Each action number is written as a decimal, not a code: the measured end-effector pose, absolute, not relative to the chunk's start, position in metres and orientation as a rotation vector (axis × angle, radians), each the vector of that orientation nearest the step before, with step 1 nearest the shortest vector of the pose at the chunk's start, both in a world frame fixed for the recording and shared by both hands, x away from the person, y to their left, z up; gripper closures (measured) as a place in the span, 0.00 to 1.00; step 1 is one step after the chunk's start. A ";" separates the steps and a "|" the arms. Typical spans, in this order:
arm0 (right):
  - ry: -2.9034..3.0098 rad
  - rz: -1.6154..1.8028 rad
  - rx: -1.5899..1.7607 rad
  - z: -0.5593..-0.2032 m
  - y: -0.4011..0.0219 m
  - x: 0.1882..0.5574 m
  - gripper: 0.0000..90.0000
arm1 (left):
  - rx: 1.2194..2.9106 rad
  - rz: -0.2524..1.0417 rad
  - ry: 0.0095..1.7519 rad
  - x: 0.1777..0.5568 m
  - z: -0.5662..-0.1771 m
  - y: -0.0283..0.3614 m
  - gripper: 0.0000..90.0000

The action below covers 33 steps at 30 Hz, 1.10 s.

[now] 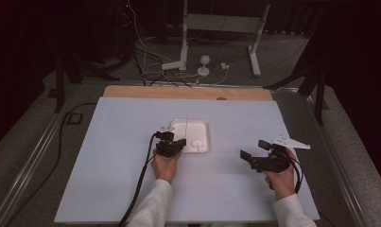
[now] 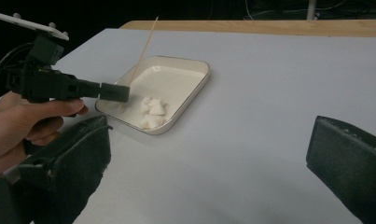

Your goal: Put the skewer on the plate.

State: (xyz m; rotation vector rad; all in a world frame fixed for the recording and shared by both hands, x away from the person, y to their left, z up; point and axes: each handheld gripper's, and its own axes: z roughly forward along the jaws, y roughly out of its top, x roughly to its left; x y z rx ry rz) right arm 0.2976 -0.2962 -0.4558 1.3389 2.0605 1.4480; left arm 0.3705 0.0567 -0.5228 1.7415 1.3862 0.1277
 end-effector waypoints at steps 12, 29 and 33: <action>2.060 1.447 1.339 -0.457 -0.296 0.297 0.00 | 1.730 0.110 1.448 0.370 -0.529 0.057 0.99; 2.062 1.452 1.331 -0.456 -0.295 0.297 0.00 | 1.653 0.099 1.399 0.367 -0.520 0.060 0.61; 2.063 1.453 1.327 -0.456 -0.295 0.297 0.00 | 1.632 0.117 1.355 0.365 -0.511 0.066 0.46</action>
